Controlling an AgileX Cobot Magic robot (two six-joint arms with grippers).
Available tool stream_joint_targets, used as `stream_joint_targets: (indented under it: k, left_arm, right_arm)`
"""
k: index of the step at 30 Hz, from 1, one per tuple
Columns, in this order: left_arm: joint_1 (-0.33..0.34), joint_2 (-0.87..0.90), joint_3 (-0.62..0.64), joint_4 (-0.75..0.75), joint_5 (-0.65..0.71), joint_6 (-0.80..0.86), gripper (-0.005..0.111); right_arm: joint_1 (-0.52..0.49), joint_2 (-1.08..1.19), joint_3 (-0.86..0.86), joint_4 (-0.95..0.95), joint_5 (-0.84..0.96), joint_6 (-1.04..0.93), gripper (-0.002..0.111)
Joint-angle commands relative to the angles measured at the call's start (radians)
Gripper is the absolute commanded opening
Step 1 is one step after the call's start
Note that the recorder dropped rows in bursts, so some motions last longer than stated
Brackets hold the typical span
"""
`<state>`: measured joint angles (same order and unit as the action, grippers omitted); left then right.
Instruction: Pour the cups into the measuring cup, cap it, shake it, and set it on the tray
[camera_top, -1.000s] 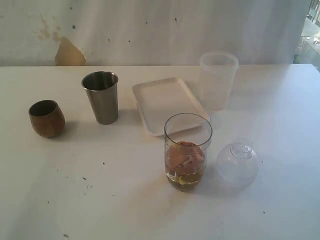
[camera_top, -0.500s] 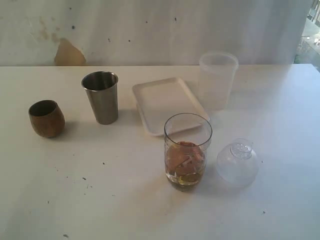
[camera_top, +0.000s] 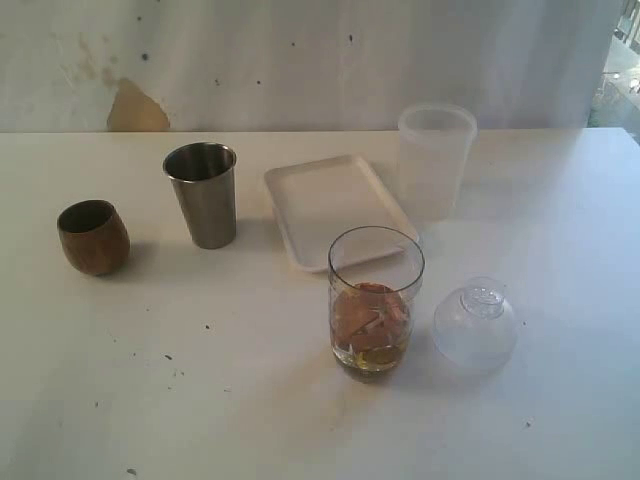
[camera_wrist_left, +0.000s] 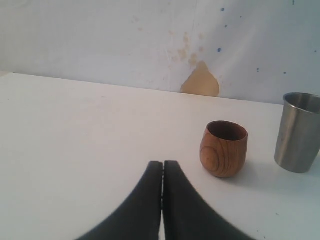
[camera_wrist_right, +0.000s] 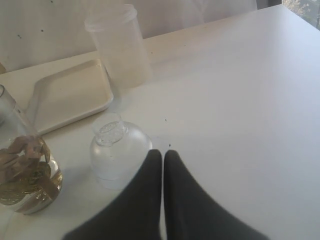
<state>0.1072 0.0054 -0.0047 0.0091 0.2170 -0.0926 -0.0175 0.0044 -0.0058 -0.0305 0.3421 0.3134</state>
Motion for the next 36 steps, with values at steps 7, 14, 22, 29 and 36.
stream_joint_targets:
  k: [7,14,22,29,36]
  left_arm:
    - [0.001,-0.005,0.005,-0.009,-0.014,0.004,0.001]
    - [0.001,-0.005,0.005,-0.009,-0.014,0.004,0.001]
    - [0.001,-0.005,0.005,-0.009,-0.014,0.004,0.001]
    - [0.001,-0.005,0.005,-0.009,-0.014,0.004,0.001]
    - [0.001,-0.005,0.005,-0.009,-0.014,0.004,0.001]
  right_arm:
    - [-0.003,-0.004,0.006,-0.032,-0.002,-0.022,0.001]
    - [-0.003,-0.004,0.006,-0.051,-0.004,-0.055,0.001]
    - [-0.003,-0.004,0.006,-0.066,-0.377,-0.105,0.001]
    - [-0.003,-0.004,0.006,-0.050,-0.844,-0.106,0.001]
    - [-0.003,-0.004,0.006,0.042,-0.920,-0.040,0.001]
